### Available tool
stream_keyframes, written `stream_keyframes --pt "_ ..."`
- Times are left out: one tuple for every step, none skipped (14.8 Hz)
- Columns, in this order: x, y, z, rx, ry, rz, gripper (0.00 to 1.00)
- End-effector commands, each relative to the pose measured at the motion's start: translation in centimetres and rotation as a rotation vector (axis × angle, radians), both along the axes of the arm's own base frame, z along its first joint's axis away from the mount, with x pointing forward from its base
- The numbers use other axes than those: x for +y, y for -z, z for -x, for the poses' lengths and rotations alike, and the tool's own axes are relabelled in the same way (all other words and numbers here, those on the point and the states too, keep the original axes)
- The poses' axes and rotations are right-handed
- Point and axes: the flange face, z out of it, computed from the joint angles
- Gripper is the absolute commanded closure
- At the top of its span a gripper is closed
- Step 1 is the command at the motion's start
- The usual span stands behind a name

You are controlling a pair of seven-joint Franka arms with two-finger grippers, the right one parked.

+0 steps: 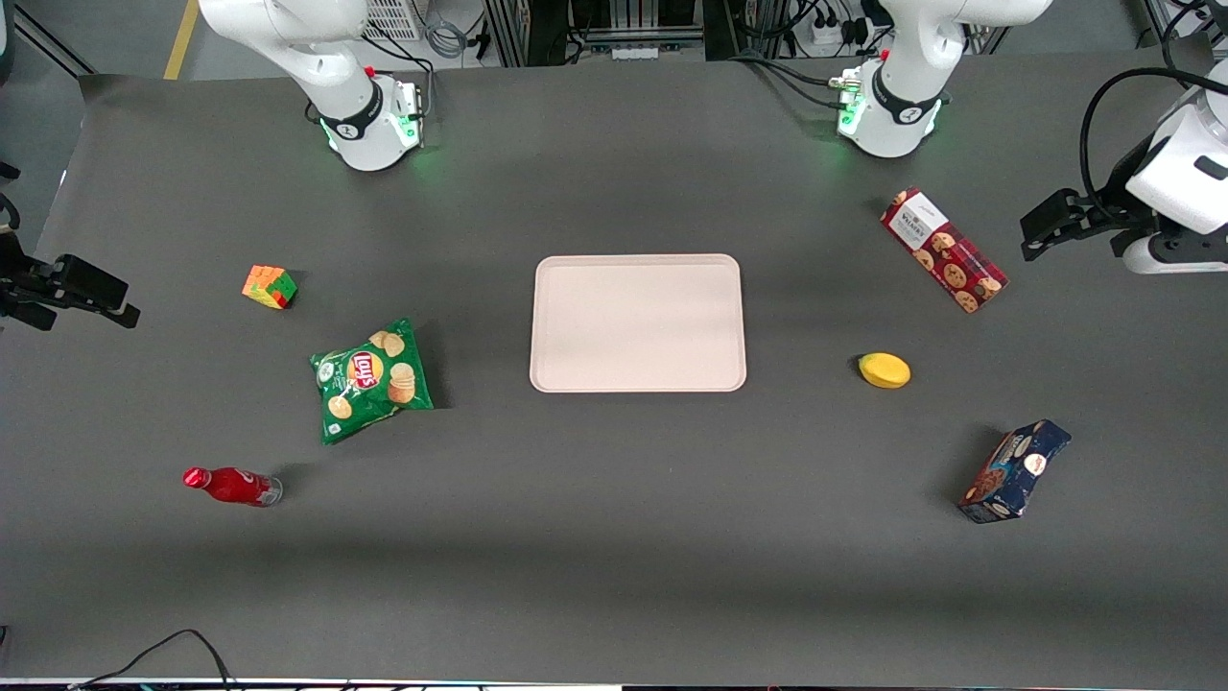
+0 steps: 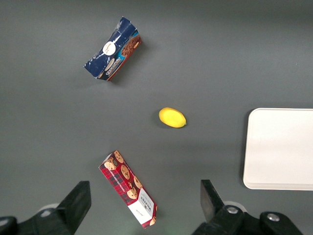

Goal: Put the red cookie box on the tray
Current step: 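Lower the open left gripper toward the red plaid shortbread box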

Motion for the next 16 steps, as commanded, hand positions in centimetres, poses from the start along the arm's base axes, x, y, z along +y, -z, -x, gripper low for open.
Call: stream_keyframes --pt "0.1 0.0 0.3 0.007 -0.005 -0.014 0.00" --pt "0.1 0.0 0.3 0.007 -0.005 -0.014 0.00" --pt "0.1 0.0 0.3 0.007 -0.005 -0.014 0.00" --pt "0.1 0.1 0.3 0.010 -0.005 -0.014 0.00" --pt "0.2 0.3 0.4 0.017 -0.006 -0.014 0.00" --pt "0.3 1.0 0.6 0.041 -0.006 -0.017 0.00" --pt "1.0 2.2 0.7 0.071 -0.018 -0.020 0.00" --pt "2.1 3.6 0.9 0.093 -0.040 -0.020 0.00" --pt "3.1 5.2 1.1 0.117 -0.058 -0.020 0.00" --pt "4.5 6.7 1.3 0.142 -0.086 -0.017 0.00" --pt "6.1 8.6 1.7 0.169 -0.118 -0.009 0.00" --pt "7.4 10.4 2.0 0.182 -0.146 0.002 0.00" --pt "8.2 12.4 2.6 0.192 -0.180 0.009 0.00" --pt "8.9 14.1 3.4 0.198 -0.234 0.015 0.00" --pt "9.3 16.0 4.3 0.204 -0.302 0.014 0.00" --pt "9.2 18.0 5.4 0.202 -0.354 0.013 0.00"
